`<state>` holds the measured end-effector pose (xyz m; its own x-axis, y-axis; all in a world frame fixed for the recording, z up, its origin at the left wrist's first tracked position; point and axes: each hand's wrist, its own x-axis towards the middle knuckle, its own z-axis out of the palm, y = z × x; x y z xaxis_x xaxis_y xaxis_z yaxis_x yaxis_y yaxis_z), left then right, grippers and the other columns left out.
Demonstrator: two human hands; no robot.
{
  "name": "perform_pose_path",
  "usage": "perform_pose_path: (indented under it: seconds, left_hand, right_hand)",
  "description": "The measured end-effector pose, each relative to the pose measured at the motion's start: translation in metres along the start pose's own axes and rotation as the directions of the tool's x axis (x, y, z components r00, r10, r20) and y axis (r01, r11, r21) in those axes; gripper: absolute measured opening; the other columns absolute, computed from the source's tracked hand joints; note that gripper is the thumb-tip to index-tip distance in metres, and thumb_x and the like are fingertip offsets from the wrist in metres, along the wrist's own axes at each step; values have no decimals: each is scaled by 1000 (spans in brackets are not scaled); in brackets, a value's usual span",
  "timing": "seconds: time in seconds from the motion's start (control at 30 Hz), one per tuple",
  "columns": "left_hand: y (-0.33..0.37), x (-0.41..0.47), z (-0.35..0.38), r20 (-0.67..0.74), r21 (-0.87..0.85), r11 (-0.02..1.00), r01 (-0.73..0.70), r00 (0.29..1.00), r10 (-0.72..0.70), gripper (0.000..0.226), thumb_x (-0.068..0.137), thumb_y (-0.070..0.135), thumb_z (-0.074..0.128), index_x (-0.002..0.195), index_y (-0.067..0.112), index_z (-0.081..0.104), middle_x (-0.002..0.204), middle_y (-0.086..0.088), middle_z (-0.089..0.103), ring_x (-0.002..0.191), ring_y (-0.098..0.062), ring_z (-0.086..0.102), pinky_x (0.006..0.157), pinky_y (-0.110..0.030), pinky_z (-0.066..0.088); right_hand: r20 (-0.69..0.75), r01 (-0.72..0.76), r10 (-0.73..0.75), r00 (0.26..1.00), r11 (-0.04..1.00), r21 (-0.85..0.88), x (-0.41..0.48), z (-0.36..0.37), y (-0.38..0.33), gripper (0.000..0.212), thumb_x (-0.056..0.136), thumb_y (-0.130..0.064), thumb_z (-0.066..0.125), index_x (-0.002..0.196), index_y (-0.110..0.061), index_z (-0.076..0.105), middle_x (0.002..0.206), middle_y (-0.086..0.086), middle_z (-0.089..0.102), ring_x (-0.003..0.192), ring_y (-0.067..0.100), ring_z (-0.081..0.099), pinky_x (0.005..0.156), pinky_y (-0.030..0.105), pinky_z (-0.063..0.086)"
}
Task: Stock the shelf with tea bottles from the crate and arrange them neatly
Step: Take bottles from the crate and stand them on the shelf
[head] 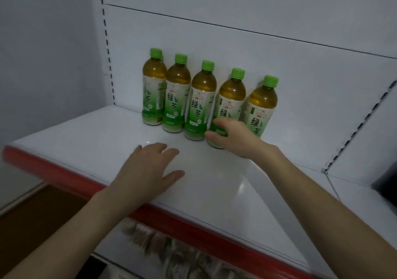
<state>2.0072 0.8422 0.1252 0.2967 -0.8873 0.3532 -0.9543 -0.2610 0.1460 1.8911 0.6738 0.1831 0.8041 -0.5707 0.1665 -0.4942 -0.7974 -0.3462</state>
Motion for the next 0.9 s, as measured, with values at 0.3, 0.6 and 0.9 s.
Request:
perform_pose_path:
  seconds: [0.3,0.6,0.9]
  left_hand:
    - [-81,-116,-49,-20,29,944,329,944,-329,57,74,52,43,100,7,66,85,-16,69,73,-35,67,63,-44,56]
    - [-150,-299,-76,-15,87,734,673,738,-675,56,86,52,48,130,16,49,123,-10,57,112,-29,54,96,-38,43]
    - [-197,-480,-50,208,148,524,839,492,-846,55,91,48,45,136,18,41,127,-6,53,116,-24,51,98,-38,41]
  right_hand:
    - [135,366,-365,921,930,20,36,68,-137,56,91,-39,49,137,-8,38,145,8,40,133,21,37,106,27,27]
    - [257,589,-614,746,789,175,-2,164,-315,53,92,-37,49,136,-9,40,142,10,44,129,23,42,106,30,31]
    - [498,579,-638,588,761,291,-84,310,-410,54,92,-36,49,137,-9,37,144,9,41,132,22,37,105,30,30]
